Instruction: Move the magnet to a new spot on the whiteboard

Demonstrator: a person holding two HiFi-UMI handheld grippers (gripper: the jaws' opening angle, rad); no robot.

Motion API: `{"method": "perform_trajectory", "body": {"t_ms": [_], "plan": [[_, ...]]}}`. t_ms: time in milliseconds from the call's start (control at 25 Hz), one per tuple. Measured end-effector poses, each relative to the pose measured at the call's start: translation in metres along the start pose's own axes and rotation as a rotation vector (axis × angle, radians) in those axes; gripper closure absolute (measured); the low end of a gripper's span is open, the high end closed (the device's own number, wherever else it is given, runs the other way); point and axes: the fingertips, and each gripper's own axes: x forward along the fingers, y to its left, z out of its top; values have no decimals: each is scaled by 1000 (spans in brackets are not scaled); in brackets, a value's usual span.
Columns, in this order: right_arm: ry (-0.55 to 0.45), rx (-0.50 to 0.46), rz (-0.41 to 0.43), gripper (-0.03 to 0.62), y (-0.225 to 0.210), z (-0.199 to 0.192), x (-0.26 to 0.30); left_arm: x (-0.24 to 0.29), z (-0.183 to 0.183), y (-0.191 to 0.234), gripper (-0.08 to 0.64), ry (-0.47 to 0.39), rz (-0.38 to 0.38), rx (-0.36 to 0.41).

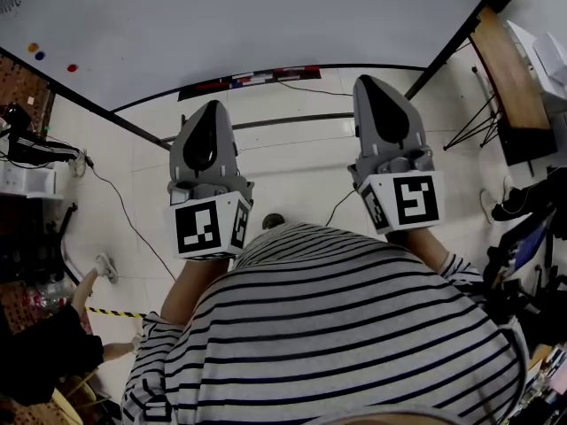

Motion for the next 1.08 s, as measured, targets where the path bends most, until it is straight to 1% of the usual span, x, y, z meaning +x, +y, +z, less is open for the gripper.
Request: {"method": "perform_trajectory", "body": {"t_ms": [160, 280, 480, 600, 720, 880, 1080], "plan": [[25, 27, 14, 592, 13, -5, -9, -10, -6, -6, 545, 20, -14, -3], [29, 20, 7, 592, 21, -5, -10, -16, -9, -7, 545, 30, -37, -2], [53, 14, -9, 592, 38, -7, -7, -27, -11, 8, 545, 45, -43, -13], [82, 7, -26, 592, 41, -13, -6, -30, -16, 6, 545, 60, -76, -25], [95, -8, -14, 592, 50, -17, 0, -35, -19, 5, 545, 65, -99, -18], [88, -14, -2, 592, 58, -11, 1, -41, -21, 6, 545, 89, -97, -18], [74, -25, 29, 592, 66, -2, -3, -46, -13, -2, 545, 67, -100, -10]]}}
